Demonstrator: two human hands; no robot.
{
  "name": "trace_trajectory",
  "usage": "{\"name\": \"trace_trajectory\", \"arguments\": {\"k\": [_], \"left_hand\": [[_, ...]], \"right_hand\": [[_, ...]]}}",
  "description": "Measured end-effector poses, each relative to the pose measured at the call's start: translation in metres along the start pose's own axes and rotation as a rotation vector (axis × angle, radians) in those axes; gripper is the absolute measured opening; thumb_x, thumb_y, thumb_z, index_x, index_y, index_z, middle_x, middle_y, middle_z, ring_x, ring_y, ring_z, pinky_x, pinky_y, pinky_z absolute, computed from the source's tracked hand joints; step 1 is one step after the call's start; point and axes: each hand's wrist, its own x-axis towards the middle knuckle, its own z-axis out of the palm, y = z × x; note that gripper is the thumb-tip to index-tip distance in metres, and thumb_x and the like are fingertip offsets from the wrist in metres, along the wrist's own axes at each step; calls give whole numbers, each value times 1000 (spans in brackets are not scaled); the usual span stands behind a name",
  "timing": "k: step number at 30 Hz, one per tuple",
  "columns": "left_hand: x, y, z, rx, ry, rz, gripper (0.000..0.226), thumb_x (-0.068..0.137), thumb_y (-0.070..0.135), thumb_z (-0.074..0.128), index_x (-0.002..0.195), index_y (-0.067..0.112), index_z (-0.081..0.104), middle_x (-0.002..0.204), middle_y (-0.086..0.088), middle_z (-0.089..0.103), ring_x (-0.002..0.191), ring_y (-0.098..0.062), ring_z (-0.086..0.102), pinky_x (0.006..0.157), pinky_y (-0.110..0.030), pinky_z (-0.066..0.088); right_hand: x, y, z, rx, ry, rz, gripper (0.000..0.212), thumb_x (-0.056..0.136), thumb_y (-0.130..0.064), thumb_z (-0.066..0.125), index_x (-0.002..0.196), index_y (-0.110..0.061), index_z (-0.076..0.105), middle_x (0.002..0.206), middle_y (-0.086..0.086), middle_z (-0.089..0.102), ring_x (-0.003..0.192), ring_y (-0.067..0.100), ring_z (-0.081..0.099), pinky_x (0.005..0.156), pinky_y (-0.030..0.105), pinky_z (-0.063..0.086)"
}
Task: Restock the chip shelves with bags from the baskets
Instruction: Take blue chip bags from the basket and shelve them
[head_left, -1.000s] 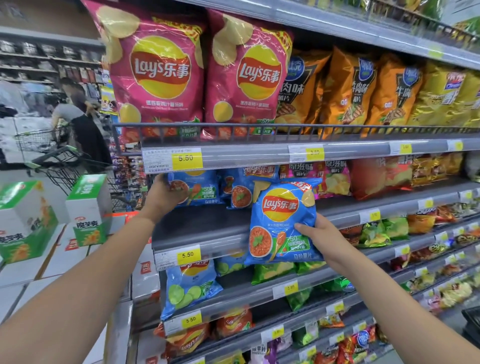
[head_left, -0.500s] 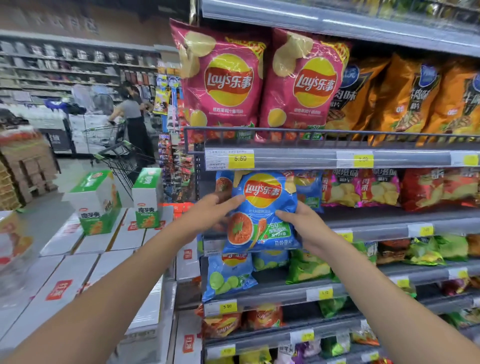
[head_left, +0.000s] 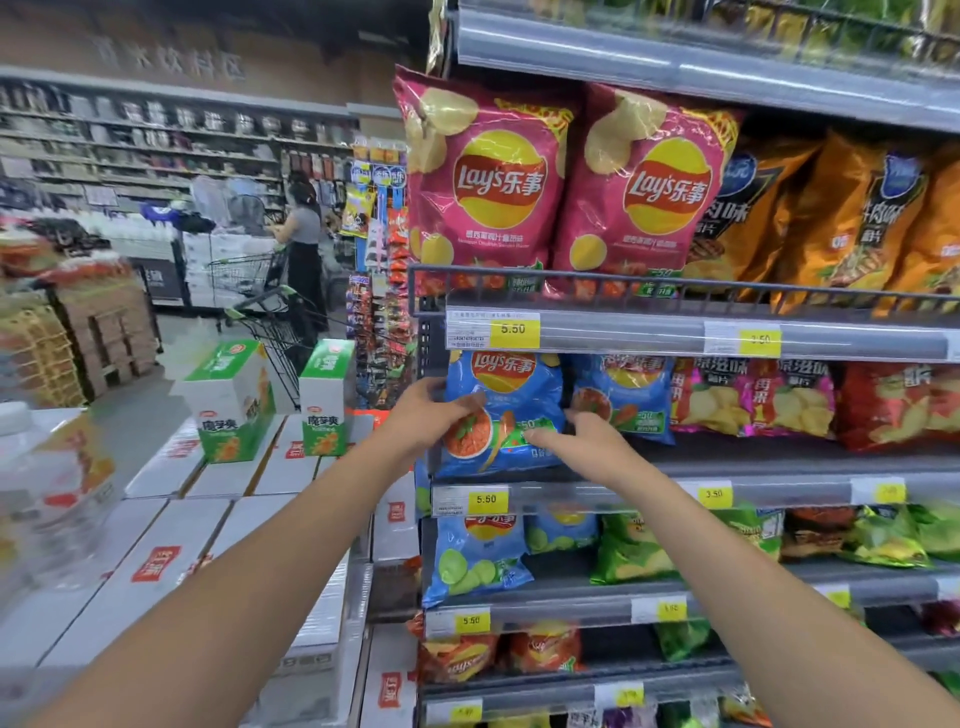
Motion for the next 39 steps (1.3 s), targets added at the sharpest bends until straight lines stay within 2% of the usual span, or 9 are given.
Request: {"name": "trace_trajectory", "arguments": {"k": [3, 9, 12, 15, 18, 23, 29, 36, 39], "left_hand": [[4, 0, 5, -64, -16, 16, 61, 85, 26, 86, 136, 7, 57, 129, -11, 68, 111, -27, 70, 97, -41, 59], [8, -9, 11, 83, -38, 86, 29, 93, 22, 78, 111, 24, 56, 118, -6, 70, 96, -21, 71, 74, -28, 57], [14, -2, 11, 115, -51, 138, 34, 93, 21, 78, 120, 26, 58, 125, -5, 69, 111, -25, 69, 100, -40, 56], [25, -4, 9, 327, -69, 111, 34, 92, 38, 78, 119, 26, 61, 119, 0, 71, 113, -25, 69, 105, -45, 53], [27, -10, 6, 494, -92, 4, 42, 90, 53, 74, 115, 21, 62, 115, -4, 73, 104, -24, 71, 99, -41, 56], [31, -15, 5, 391, -125, -58, 37, 89, 30, 81, 112, 18, 55, 88, 1, 67, 60, -10, 56, 50, -20, 44], [39, -23, 7, 364, -155, -17, 35, 87, 17, 84, 108, 20, 56, 97, 1, 69, 50, -4, 53, 43, -19, 42], [51, -22, 15, 403, -111, 39, 40, 88, 17, 84, 115, 13, 55, 115, -9, 71, 65, -16, 61, 45, -20, 49], [52, -22, 17, 496, -63, 67, 43, 89, 26, 83, 116, 17, 51, 103, 0, 67, 58, -16, 61, 46, -23, 51]], "right_hand": [[7, 5, 1, -80, 2, 1, 76, 93, -56, 65, 151, -12, 44, 154, 5, 48, 136, 28, 51, 101, 34, 41], [23, 12, 5, -103, 40, 26, 91, 87, -63, 68, 155, -10, 38, 148, 9, 54, 131, 29, 54, 102, 36, 45], [33, 11, 4, -111, 78, 36, 85, 89, -62, 66, 152, -12, 41, 131, 9, 64, 119, 28, 60, 98, 38, 49], [40, 13, 5, -158, 77, 59, 85, 90, -64, 64, 153, -12, 40, 136, 11, 62, 122, 30, 59, 101, 39, 49], [42, 19, 8, -187, 59, 76, 81, 92, -64, 62, 150, -11, 42, 112, 6, 70, 103, 24, 66, 91, 37, 50], [51, 21, 8, -135, 18, 109, 85, 92, -61, 64, 154, -11, 36, 91, 5, 73, 87, 20, 72, 90, 40, 57], [50, 15, 8, -82, -12, 143, 82, 95, -56, 64, 156, -10, 33, 80, 1, 67, 71, 10, 66, 67, 29, 48], [67, 19, 11, -6, -5, 138, 78, 97, -48, 65, 155, -9, 30, 81, 2, 69, 64, 11, 67, 63, 28, 52], [72, 22, 13, -10, 27, 111, 67, 98, -43, 65, 149, -9, 37, 75, 3, 70, 64, 14, 67, 64, 30, 53]]}}
